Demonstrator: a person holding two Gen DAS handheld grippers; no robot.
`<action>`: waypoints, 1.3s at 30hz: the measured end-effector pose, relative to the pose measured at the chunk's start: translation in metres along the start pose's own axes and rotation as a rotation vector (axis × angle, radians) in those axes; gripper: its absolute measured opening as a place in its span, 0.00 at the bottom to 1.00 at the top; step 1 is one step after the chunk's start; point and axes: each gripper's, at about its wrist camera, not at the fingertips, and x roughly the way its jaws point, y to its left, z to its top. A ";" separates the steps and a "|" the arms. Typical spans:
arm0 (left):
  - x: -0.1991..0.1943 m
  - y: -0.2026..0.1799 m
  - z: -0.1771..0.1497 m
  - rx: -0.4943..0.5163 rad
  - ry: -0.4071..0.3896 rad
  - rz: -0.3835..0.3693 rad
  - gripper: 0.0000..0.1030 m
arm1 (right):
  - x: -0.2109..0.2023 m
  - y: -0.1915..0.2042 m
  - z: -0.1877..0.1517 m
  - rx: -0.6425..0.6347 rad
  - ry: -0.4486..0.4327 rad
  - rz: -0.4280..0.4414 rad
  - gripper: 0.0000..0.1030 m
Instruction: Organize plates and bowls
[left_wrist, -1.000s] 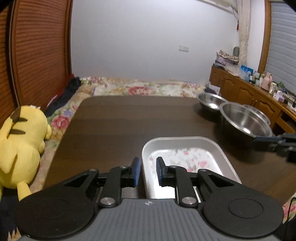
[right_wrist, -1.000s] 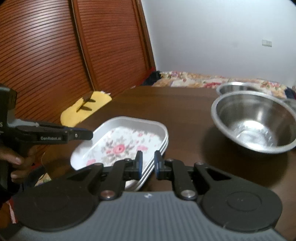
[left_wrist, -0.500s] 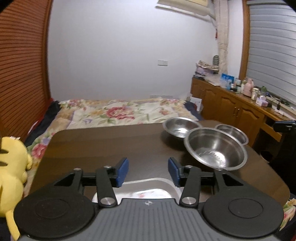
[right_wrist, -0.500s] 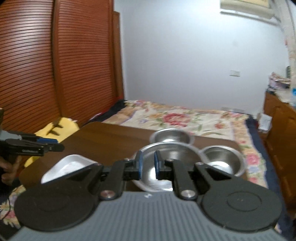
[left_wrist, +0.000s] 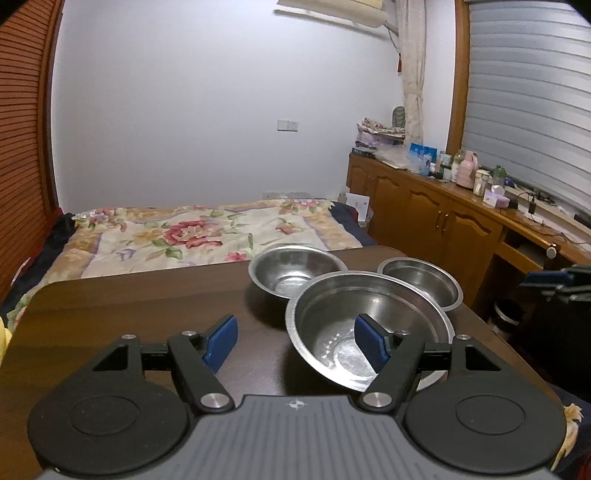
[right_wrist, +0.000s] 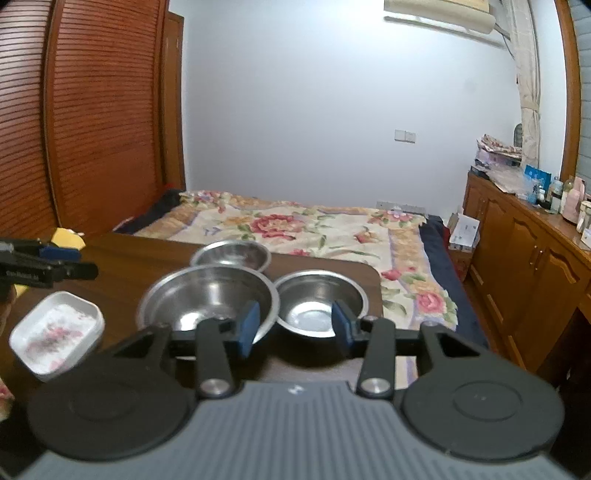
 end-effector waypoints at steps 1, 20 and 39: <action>0.004 -0.002 0.000 0.002 0.004 0.000 0.71 | 0.006 -0.002 -0.001 0.009 0.004 0.004 0.43; 0.044 0.000 -0.007 -0.016 0.055 0.015 0.65 | 0.065 0.017 -0.030 0.155 -0.019 0.113 0.43; 0.067 0.002 -0.010 -0.034 0.113 0.006 0.43 | 0.082 0.013 -0.033 0.225 0.005 0.121 0.40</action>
